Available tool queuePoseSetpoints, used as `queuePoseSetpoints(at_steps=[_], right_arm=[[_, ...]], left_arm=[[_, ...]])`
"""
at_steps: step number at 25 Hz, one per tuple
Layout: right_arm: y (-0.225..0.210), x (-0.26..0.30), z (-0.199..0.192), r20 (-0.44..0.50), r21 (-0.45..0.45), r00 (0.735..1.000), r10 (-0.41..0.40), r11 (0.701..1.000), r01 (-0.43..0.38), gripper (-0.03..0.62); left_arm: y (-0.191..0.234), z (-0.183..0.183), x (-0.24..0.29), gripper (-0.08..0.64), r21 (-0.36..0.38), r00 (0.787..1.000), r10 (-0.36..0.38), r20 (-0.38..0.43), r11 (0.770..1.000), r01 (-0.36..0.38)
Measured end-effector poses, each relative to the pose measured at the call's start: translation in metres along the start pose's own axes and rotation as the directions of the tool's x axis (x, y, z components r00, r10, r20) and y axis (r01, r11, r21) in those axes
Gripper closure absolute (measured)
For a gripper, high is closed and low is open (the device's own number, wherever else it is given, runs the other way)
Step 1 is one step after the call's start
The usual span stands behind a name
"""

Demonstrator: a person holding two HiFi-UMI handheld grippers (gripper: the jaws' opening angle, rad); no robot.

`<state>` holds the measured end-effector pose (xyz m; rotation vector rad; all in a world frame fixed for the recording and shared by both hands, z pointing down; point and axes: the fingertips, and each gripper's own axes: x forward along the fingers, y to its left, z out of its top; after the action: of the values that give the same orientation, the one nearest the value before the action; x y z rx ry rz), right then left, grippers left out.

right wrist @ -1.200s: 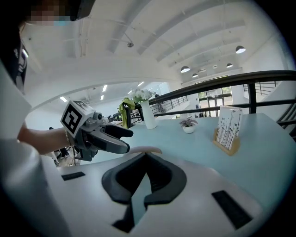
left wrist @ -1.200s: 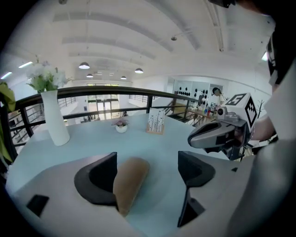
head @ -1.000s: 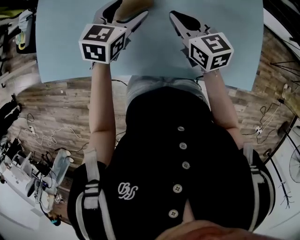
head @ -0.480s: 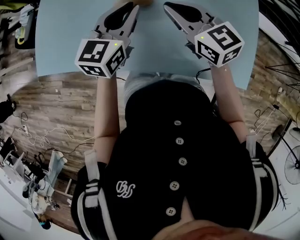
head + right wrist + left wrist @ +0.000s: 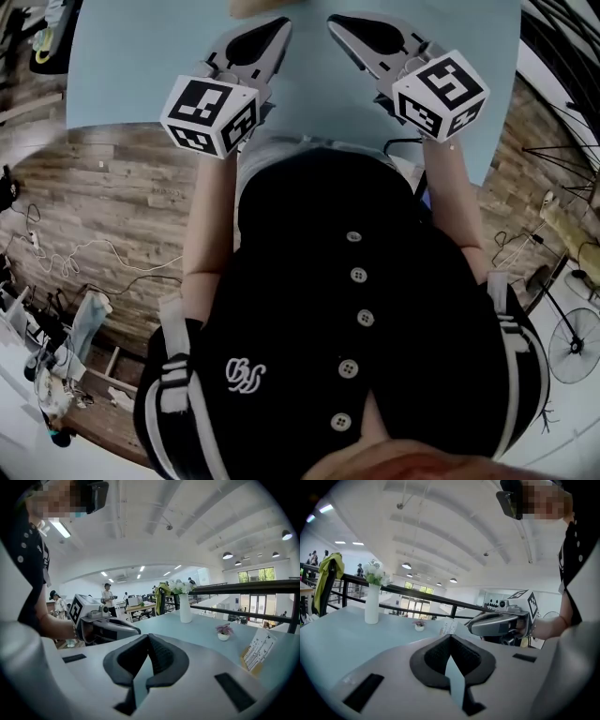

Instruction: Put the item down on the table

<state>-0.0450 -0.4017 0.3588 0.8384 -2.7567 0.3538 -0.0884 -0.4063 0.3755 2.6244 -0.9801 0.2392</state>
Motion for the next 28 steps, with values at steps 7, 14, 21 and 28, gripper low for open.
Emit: queuePoseSetpoints(at_steps=[7, 14, 21, 28], right_arm=[[0.011, 0.006, -0.014, -0.027, -0.011, 0.999, 0.028, 1.000, -0.029, 0.580], [0.015, 0.002, -0.014, -0.040, -0.042, 0.998, 0.040, 0.998, -0.042, 0.580], [0.022, -0.001, -0.012, -0.086, -0.112, 0.992, 0.090, 0.989, -0.099, 0.580], [0.028, 0.004, -0.017, -0.146, -0.168, 0.983, 0.107, 0.977, -0.132, 0.580]], left_arm=[[-0.010, -0.014, 0.001, 0.551, -0.038, 0.999, -0.018, -0.041, 0.999, 0.017], [-0.007, -0.015, 0.000, 0.551, -0.053, 0.999, -0.012, -0.038, 0.999, 0.010], [-0.011, -0.020, 0.000, 0.551, -0.063, 0.998, -0.024, -0.051, 0.998, 0.021], [-0.004, -0.037, -0.004, 0.551, -0.083, 0.997, -0.029, -0.078, 0.996, 0.022]])
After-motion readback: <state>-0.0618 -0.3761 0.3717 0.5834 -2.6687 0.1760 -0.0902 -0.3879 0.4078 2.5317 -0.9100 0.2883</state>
